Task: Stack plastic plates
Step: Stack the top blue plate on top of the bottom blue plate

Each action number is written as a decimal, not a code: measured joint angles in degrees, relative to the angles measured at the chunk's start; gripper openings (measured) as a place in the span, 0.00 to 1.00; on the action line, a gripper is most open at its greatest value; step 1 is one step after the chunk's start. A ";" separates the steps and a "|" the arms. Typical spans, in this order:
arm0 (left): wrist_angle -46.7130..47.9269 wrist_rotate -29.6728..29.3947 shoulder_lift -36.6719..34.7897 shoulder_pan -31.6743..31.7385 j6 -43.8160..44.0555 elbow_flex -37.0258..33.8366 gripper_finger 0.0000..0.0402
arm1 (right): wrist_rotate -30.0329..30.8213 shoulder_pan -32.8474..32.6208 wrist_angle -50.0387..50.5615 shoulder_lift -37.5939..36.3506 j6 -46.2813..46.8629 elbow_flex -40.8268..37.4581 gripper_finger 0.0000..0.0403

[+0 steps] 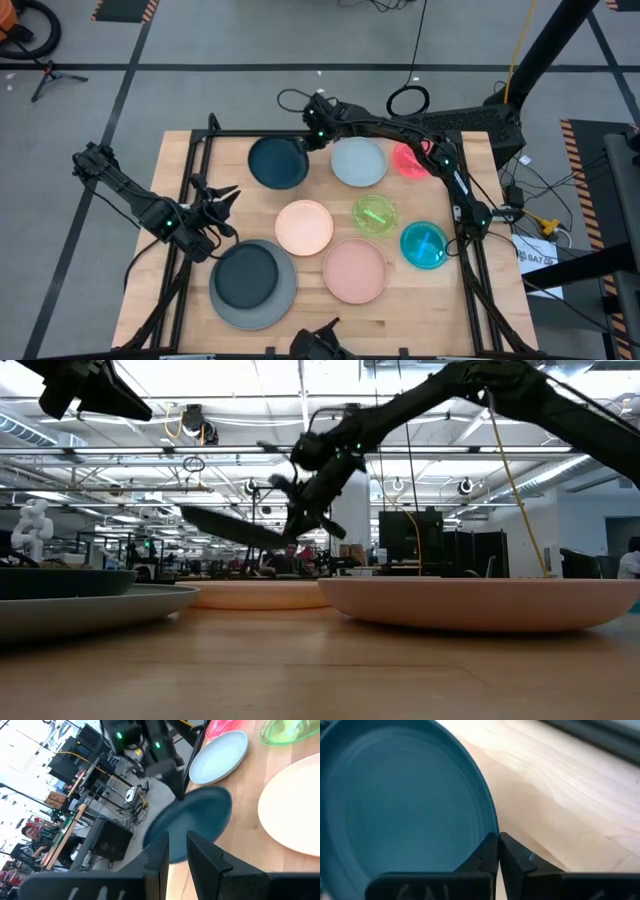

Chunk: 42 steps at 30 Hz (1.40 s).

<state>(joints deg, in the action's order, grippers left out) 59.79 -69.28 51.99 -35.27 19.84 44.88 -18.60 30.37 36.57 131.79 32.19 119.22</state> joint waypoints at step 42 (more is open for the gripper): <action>0.07 -6.63 0.00 0.00 4.68 3.44 0.18 | 12.59 -33.71 12.04 -4.44 4.30 -0.01 0.00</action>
<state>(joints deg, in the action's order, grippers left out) 59.86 -75.91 51.99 -35.27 24.52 48.33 -6.01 -3.34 48.61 127.35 36.50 119.21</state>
